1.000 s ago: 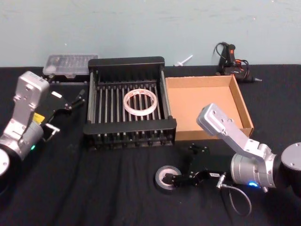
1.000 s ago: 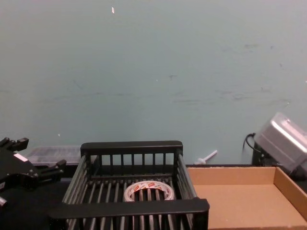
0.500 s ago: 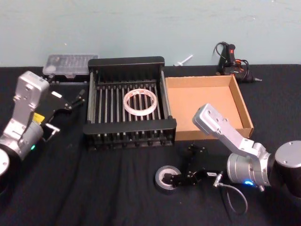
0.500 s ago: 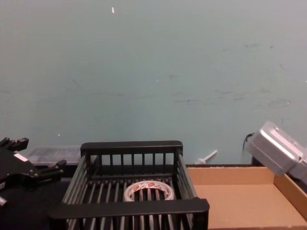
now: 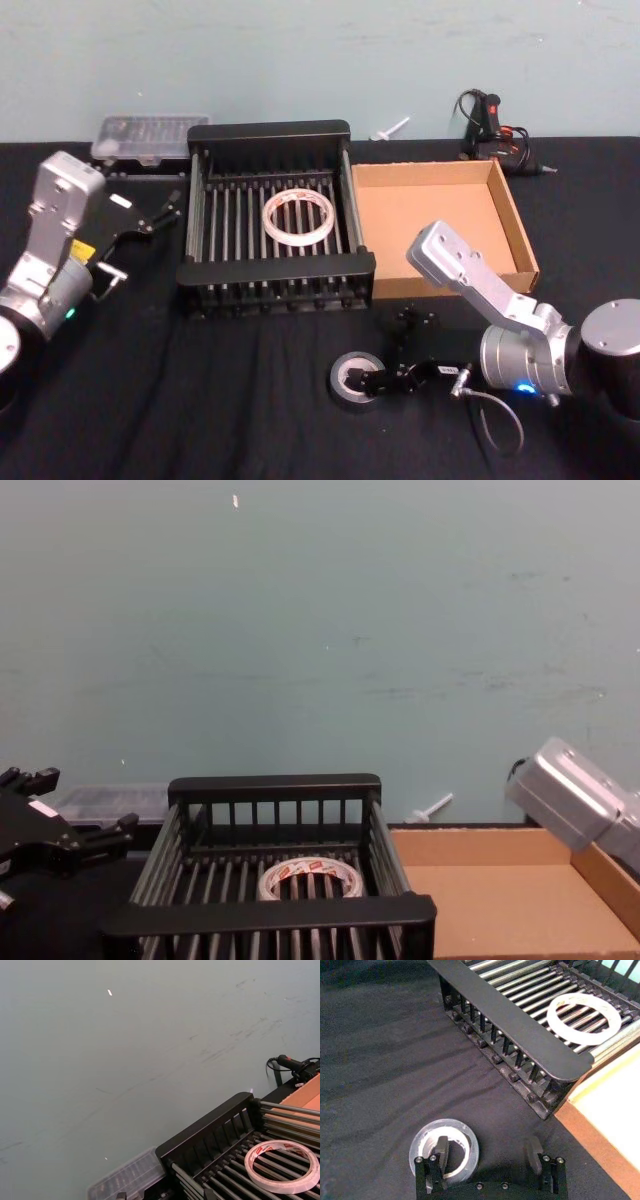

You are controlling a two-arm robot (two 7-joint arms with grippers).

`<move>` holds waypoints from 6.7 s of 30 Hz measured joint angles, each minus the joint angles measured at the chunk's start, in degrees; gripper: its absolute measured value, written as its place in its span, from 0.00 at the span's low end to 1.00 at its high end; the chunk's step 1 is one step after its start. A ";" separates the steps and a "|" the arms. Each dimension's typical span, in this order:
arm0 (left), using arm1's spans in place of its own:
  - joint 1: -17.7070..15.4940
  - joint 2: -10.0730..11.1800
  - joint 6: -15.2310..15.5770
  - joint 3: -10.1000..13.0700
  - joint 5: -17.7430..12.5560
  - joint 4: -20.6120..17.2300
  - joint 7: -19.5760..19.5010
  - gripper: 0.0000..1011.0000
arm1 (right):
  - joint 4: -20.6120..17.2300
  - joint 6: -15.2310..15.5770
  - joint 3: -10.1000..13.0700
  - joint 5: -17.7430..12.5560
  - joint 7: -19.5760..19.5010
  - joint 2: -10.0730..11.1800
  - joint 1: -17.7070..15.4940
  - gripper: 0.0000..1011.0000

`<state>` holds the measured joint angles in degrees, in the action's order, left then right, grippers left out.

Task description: Pick up the white tape and place it into the black box , Pick up the silver tape and place it into the brown box.

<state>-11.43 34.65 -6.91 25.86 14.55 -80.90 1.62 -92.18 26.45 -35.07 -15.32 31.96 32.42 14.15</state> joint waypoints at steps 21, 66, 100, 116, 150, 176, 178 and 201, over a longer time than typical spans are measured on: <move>0.00 0.00 0.00 0.00 0.00 0.00 0.00 0.99 | -0.16 -0.08 0.11 -0.04 0.01 0.09 -0.10 0.56; 0.00 0.00 0.00 0.00 0.00 0.00 0.00 0.99 | -6.46 -8.10 6.64 -4.56 -1.82 4.20 -3.77 0.16; 0.00 0.00 0.00 0.00 0.00 0.00 0.00 0.99 | 12.48 -5.85 13.65 -1.81 -14.06 -9.76 9.00 0.16; 0.00 0.00 0.00 0.00 0.00 0.00 0.00 0.99 | 28.52 -5.19 12.95 1.50 -15.01 -16.31 16.26 0.16; 0.00 0.00 0.00 0.00 0.00 0.00 0.00 0.99 | 29.28 -5.21 12.76 2.04 -14.65 -16.45 16.47 0.78; 0.00 0.00 0.00 0.00 0.00 0.00 0.00 0.99 | 28.07 -6.33 13.73 2.03 -14.26 -16.54 15.51 0.99; 0.00 0.00 0.00 0.00 0.00 0.00 0.00 0.99 | 27.22 -6.83 14.07 2.19 -14.30 -16.45 14.93 0.99; 0.00 0.00 0.00 0.00 0.00 0.00 0.00 0.99 | 13.70 -23.33 20.90 7.66 -22.93 -15.94 0.55 0.99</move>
<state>-11.43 34.65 -6.91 25.86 14.55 -80.90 1.62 -78.48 3.12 -14.17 -7.66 9.03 16.47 14.71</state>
